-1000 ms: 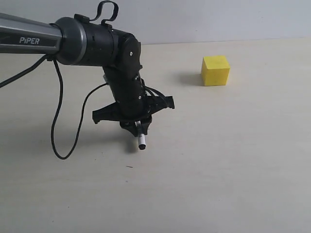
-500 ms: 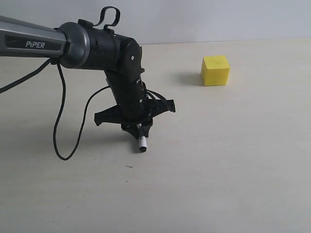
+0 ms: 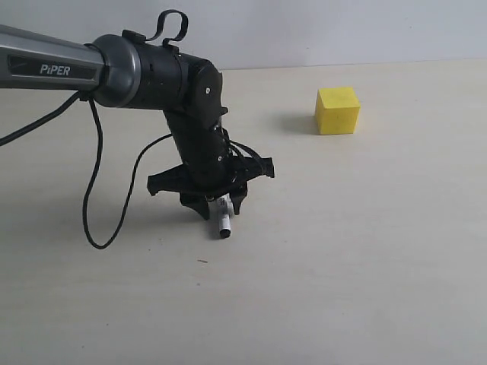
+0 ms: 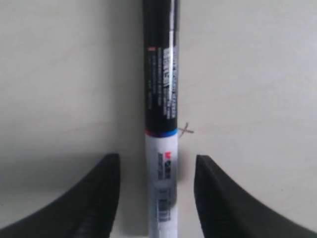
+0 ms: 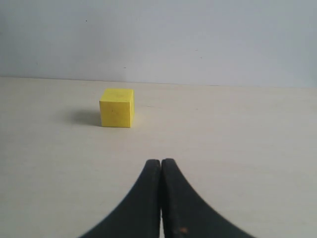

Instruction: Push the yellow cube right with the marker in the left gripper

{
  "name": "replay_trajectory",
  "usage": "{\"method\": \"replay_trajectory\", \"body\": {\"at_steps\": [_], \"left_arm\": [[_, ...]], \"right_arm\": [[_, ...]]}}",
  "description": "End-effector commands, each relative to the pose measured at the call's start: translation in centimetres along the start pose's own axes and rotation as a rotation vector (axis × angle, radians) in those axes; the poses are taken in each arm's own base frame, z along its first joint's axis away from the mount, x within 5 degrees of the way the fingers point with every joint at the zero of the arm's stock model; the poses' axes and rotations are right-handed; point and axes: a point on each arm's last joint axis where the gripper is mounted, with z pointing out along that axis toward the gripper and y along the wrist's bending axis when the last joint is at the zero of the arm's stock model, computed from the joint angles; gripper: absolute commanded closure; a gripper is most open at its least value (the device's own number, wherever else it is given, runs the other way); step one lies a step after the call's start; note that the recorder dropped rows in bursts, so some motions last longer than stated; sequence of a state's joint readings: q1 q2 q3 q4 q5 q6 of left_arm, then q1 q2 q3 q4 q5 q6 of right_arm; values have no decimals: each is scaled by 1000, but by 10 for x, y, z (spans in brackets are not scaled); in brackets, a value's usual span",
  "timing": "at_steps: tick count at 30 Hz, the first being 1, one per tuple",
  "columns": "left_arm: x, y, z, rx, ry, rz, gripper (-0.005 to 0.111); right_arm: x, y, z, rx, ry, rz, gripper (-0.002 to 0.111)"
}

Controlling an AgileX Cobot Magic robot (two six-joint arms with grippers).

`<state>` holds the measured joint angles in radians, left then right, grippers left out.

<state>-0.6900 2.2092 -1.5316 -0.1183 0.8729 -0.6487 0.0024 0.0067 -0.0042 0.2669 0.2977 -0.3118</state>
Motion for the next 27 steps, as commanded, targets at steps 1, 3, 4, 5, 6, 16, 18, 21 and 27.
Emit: {"method": "replay_trajectory", "body": {"at_steps": [1,3,4,5,6,16,18,21,27], "left_arm": [[2,1,-21,-7,10,52,59],[4,1,-36,-2,-3,120,59],[5,0,-45,9,-17,181,60],[7,-2,-55,19,-30,240,62],[9,-3,-64,27,-43,298,66],[69,-7,-166,202,-366,636,107],[86,1,-182,253,-467,693,107],[109,20,-199,320,-621,781,107],[161,83,-197,345,-755,836,107]], "right_arm": [[1,0,0,1,-2,-7,108],[1,0,0,1,-2,-7,108],[1,0,0,1,-2,-7,108],[1,0,0,1,-2,-7,108],[1,0,0,1,-2,-7,108],[1,0,0,1,-2,-7,108],[1,0,0,1,-2,-7,108],[1,0,0,1,-2,-7,108],[1,0,0,1,-2,-7,108]]}}
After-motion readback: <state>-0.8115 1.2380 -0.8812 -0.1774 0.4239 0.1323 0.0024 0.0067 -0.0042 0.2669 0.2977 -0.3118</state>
